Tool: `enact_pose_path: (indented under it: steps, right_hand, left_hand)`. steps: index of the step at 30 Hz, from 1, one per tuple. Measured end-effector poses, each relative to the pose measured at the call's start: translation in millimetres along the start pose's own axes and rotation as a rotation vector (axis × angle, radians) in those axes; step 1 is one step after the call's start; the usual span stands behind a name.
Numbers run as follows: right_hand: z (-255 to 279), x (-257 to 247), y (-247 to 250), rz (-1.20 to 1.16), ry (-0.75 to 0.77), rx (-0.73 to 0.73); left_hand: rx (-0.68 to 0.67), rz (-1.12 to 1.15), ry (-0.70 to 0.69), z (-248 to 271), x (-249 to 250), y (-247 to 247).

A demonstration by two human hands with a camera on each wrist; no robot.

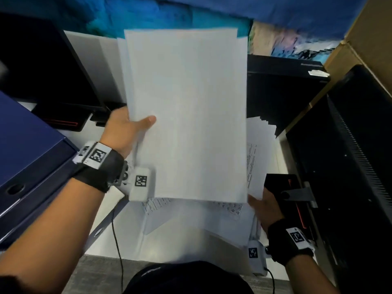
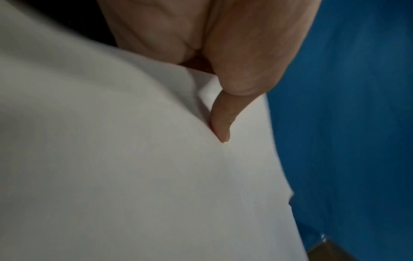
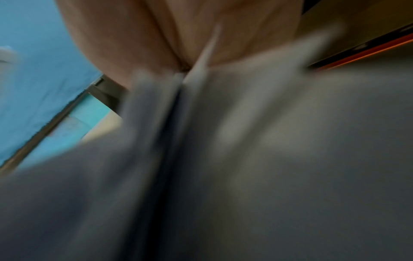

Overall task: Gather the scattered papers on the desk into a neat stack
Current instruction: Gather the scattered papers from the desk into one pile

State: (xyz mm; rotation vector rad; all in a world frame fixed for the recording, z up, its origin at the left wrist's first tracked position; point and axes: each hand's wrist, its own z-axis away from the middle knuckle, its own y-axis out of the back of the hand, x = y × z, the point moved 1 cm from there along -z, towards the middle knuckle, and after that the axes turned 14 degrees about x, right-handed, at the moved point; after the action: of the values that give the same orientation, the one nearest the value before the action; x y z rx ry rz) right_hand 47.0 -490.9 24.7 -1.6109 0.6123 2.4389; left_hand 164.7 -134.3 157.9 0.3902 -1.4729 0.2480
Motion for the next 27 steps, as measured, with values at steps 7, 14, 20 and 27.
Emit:
enact_pose_path:
  steps: [7, 14, 20, 27]
  right_hand:
    - [17, -33, -12, -0.111, 0.056, -0.118]
    - [23, -41, -4, -0.068, 0.088, -0.210]
    - [15, -37, -12, -0.181, -0.097, -0.147]
    - [3, -25, -17, 0.150, 0.024, 0.030]
  left_hand:
    - [-0.204, -0.123, 0.429, 29, -100, -46]
    - [-0.262, -0.125, 0.537, 21, -170, -54]
    - [-0.105, -0.084, 0.277, 38, -124, -65]
    - [-0.080, -0.104, 0.155, 45, -104, -68]
